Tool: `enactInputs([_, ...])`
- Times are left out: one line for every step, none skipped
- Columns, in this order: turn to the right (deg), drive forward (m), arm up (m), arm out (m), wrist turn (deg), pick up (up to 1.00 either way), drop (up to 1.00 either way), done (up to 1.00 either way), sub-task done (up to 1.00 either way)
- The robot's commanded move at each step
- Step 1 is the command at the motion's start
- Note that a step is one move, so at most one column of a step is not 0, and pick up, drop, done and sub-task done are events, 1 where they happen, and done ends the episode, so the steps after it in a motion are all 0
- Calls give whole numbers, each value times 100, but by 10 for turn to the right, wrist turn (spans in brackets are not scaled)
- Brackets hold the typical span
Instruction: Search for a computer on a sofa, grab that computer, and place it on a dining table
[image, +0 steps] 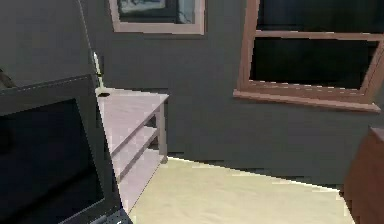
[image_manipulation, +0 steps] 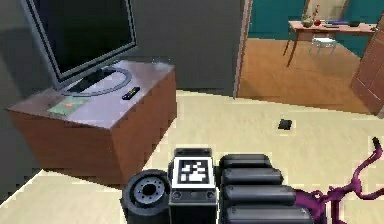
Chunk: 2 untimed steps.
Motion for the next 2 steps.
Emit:
enactInputs([0,90,0,0,0,0,0,0,0])
enactInputs([420,0,0,0,0,0,0,0,0])
